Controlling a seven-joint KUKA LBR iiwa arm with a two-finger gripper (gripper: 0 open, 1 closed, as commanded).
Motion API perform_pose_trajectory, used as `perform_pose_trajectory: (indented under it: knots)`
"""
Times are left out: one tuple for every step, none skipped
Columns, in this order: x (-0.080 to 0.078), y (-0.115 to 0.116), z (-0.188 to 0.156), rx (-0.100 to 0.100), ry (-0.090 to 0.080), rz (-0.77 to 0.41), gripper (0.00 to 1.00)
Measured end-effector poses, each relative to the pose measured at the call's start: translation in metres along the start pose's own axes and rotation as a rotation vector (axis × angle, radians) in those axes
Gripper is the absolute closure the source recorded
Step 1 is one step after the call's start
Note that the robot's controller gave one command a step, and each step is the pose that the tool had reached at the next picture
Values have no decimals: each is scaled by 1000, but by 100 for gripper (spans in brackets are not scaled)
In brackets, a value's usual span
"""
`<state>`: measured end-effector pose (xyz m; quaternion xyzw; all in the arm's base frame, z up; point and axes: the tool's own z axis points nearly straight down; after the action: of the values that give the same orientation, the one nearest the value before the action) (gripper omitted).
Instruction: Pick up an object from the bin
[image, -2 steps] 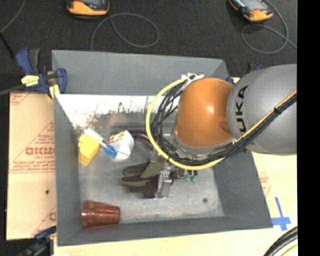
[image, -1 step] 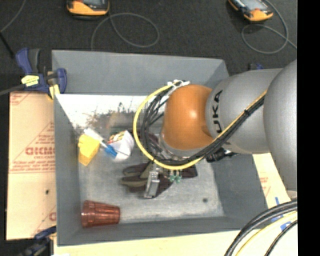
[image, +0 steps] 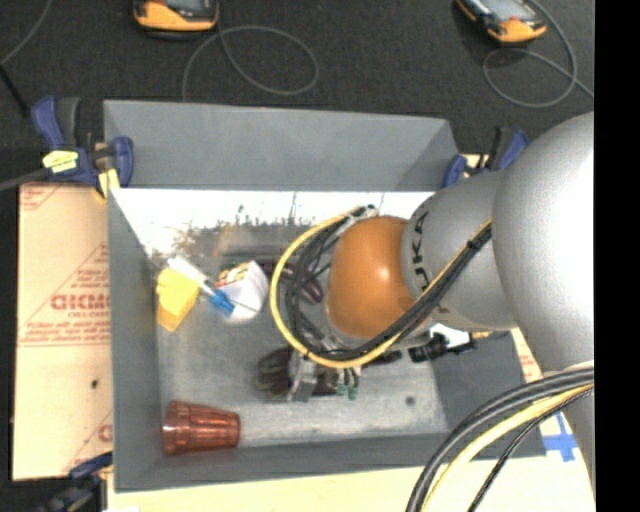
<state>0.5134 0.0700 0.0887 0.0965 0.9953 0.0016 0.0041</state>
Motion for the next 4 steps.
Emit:
perform_pose_trajectory:
  knots:
    - [0, 0, 0, 0, 0, 1, 100]
    - [0, 10, -132, -1, -3, 47, 100]
    - [0, 10, -132, -1, -2, 47, 100]
    - [0, 10, -132, -1, -2, 48, 100]
